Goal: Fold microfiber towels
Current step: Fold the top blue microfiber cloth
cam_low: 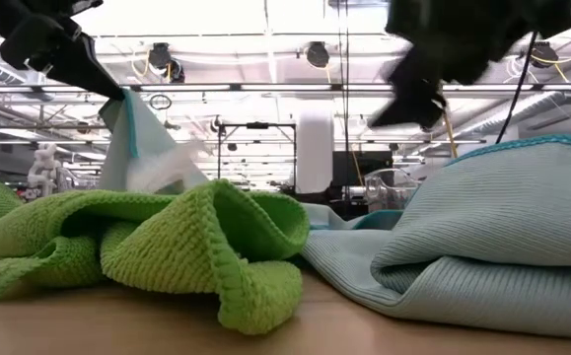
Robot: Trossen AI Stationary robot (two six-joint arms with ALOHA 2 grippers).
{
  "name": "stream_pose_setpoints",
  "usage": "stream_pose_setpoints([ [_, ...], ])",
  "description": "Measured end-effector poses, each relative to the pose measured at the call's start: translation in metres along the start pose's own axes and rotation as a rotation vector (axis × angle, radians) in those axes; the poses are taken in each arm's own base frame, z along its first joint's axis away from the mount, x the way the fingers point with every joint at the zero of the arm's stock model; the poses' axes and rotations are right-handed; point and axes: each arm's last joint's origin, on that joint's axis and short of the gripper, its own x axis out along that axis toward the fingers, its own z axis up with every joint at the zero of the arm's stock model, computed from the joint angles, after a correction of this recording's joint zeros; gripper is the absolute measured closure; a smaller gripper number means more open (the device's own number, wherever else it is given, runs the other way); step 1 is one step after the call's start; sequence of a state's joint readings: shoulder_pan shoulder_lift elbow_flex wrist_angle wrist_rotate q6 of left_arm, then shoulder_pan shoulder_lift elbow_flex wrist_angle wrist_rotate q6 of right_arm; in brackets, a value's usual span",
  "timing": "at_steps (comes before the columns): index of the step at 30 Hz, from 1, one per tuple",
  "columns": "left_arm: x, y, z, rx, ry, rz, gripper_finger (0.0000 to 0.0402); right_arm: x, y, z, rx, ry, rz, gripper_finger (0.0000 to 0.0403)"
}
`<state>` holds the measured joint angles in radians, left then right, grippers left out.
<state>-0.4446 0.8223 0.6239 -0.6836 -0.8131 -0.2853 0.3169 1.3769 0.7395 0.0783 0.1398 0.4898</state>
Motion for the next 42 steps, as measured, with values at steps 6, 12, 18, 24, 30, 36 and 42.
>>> stream_pose_setpoints([
  [6, 0.000, 0.000, -0.002, -0.037, 0.012, 0.004, 0.0397, -0.001, -0.009, -0.032, 0.127, 0.038, -0.183, 0.0106],
  [12, 0.000, 0.000, -0.001, -0.045, 0.008, 0.003, 0.0398, 0.020, -0.017, -0.059, 0.168, 0.056, -0.199, 0.0123],
  [18, 0.000, 0.000, 0.000, -0.060, -0.002, 0.000, 0.0395, 0.039, -0.021, -0.070, 0.082, 0.036, -0.242, 0.0169],
  [24, 0.000, 0.000, 0.000, -0.061, -0.004, -0.003, 0.0394, 0.051, -0.028, -0.078, 0.086, 0.057, -0.287, 0.0218],
  [30, 0.000, -0.001, 0.001, -0.048, -0.008, -0.004, 0.0398, 0.051, -0.030, -0.078, 0.022, 0.047, -0.330, 0.0339],
  [36, -0.001, -0.003, 0.005, -0.020, -0.044, -0.040, 0.0394, 0.030, -0.027, -0.053, -0.151, -0.067, -0.367, 0.0388],
  [42, -0.004, -0.007, 0.008, -0.006, -0.077, -0.074, 0.0394, 0.008, -0.031, -0.027, -0.381, -0.135, -0.430, 0.0398],
])
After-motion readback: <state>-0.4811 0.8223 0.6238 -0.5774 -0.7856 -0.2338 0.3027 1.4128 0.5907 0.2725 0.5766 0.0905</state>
